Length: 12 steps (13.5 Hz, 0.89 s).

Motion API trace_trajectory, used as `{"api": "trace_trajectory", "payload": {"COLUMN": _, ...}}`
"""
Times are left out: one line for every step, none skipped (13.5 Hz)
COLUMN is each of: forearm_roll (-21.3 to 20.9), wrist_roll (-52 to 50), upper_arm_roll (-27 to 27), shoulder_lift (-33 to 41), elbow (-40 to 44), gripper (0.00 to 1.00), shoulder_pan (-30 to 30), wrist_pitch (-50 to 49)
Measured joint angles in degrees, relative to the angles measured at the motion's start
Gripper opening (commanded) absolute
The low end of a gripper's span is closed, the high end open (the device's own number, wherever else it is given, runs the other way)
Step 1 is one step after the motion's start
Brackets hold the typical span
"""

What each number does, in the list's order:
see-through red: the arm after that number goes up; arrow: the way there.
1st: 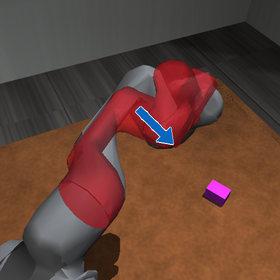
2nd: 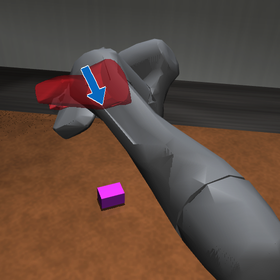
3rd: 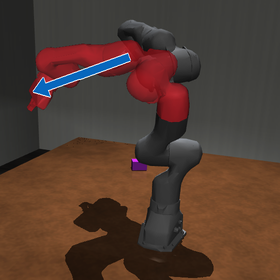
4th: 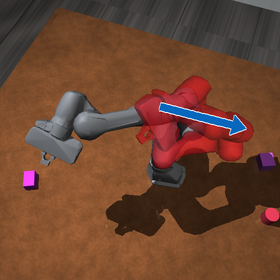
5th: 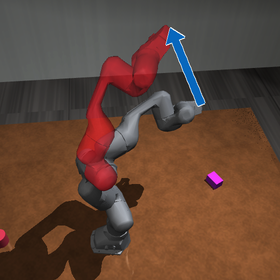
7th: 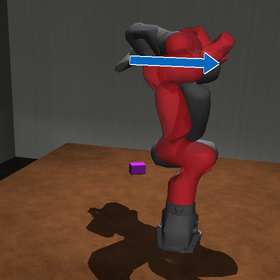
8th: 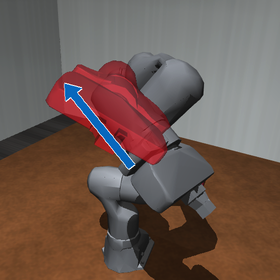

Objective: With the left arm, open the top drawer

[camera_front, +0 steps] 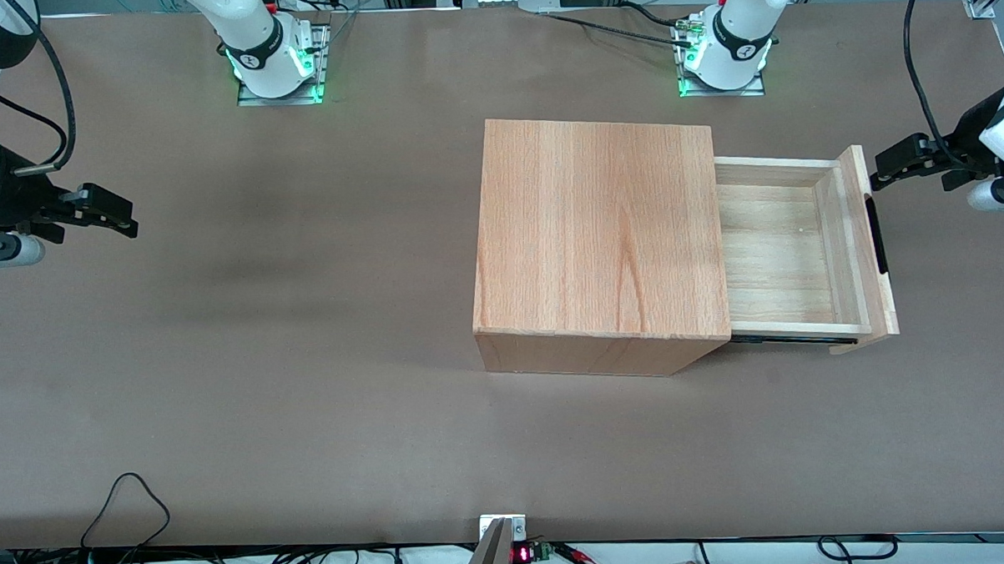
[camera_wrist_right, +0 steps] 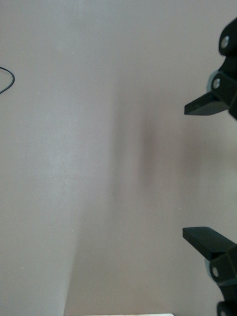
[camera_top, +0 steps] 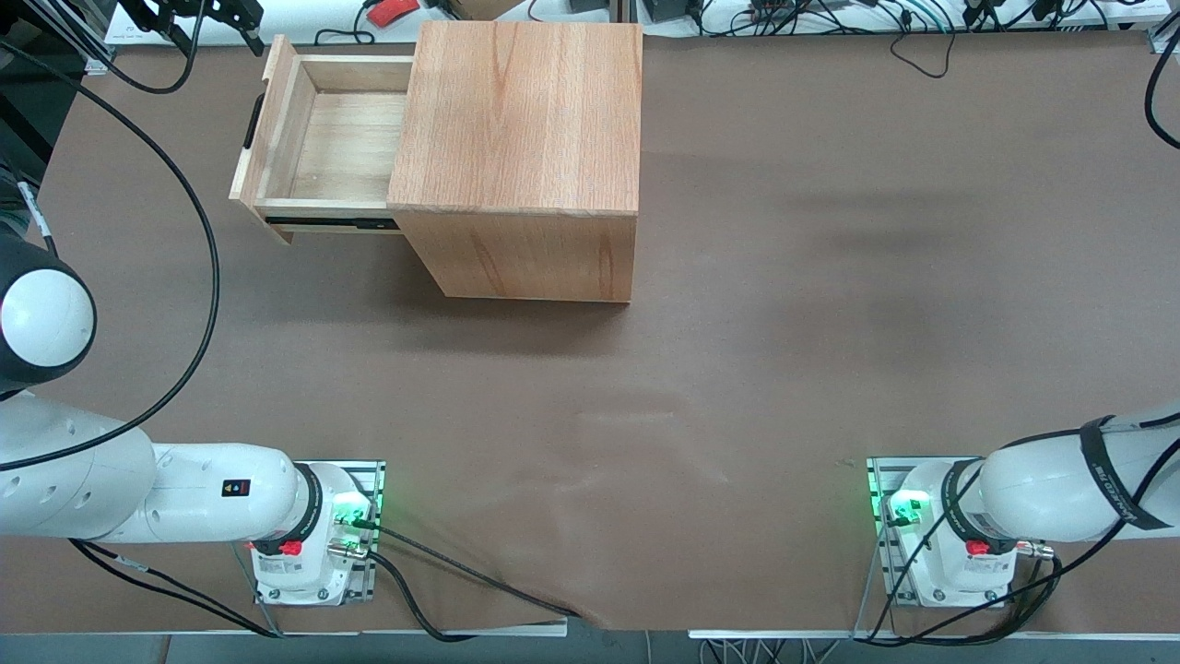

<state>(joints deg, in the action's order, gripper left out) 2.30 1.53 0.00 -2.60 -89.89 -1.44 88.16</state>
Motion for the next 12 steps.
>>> {"api": "trace_trajectory", "payload": {"forearm_roll": 0.00, "wrist_roll": 0.00, "upper_arm_roll": 0.00, "shoulder_lift": 0.00, "elbow": 0.00, "gripper": 1.00, "shoulder_pan": 0.00, "wrist_pitch": 0.03}}
{"api": "trace_trajectory", "payload": {"forearm_roll": 0.00, "wrist_roll": 0.00, "upper_arm_roll": 0.00, "shoulder_lift": 0.00, "elbow": 0.00, "gripper": 1.00, "shoulder_pan": 0.00, "wrist_pitch": 0.04}}
{"api": "trace_trajectory", "payload": {"forearm_roll": 0.00, "wrist_roll": 0.00, "upper_arm_roll": 0.00, "shoulder_lift": 0.00, "elbow": -0.01, "gripper": 1.00, "shoulder_pan": 0.00, "wrist_pitch": 0.04}}
{"api": "trace_trajectory", "payload": {"forearm_roll": 0.00, "wrist_roll": 0.00, "upper_arm_roll": 0.00, "shoulder_lift": 0.00, "elbow": -0.05, "gripper": 1.00, "shoulder_pan": 0.00, "wrist_pitch": 0.04}}
{"api": "trace_trajectory", "payload": {"forearm_roll": 0.00, "wrist_roll": 0.00, "upper_arm_roll": 0.00, "shoulder_lift": 0.00, "elbow": -0.23, "gripper": 1.00, "shoulder_pan": 0.00, "wrist_pitch": 0.04}}
{"api": "trace_trajectory", "payload": {"forearm_roll": 0.00, "wrist_roll": 0.00, "upper_arm_roll": 0.01, "shoulder_lift": 0.00, "elbow": -0.59, "gripper": 1.00, "shoulder_pan": 0.00, "wrist_pitch": 0.04}}
{"api": "trace_trajectory", "payload": {"forearm_roll": 0.00, "wrist_roll": 0.00, "upper_arm_roll": 0.01, "shoulder_lift": 0.01, "elbow": -1.02, "gripper": 1.00, "shoulder_pan": 0.00, "wrist_pitch": 0.17}}
{"api": "trace_trajectory", "payload": {"forearm_roll": 0.00, "wrist_roll": 0.00, "upper_arm_roll": -0.01, "shoulder_lift": 0.04, "elbow": -1.58, "gripper": 1.00, "shoulder_pan": 0.00, "wrist_pitch": 0.67}}
{"api": "trace_trajectory", "payload": {"forearm_roll": 0.00, "wrist_roll": 0.00, "upper_arm_roll": -0.17, "shoulder_lift": 0.34, "elbow": -2.67, "gripper": 1.00, "shoulder_pan": 0.00, "wrist_pitch": 2.06}}
{"api": "trace_trajectory", "payload": {"forearm_roll": 0.00, "wrist_roll": 0.00, "upper_arm_roll": -0.51, "shoulder_lift": 1.30, "elbow": -4.75, "gripper": 1.00, "shoulder_pan": 0.01, "wrist_pitch": 4.14}}
{"api": "trace_trajectory", "payload": {"forearm_roll": 0.00, "wrist_roll": 0.00, "upper_arm_roll": -0.85, "shoulder_lift": 2.47, "elbow": -6.92, "gripper": 1.00, "shoulder_pan": 0.02, "wrist_pitch": 5.42}}
{"api": "trace_trajectory", "payload": {"forearm_roll": 0.00, "wrist_roll": 0.00, "upper_arm_roll": -1.06, "shoulder_lift": 3.62, "elbow": -8.61, "gripper": 1.00, "shoulder_pan": 0.02, "wrist_pitch": 5.80}}
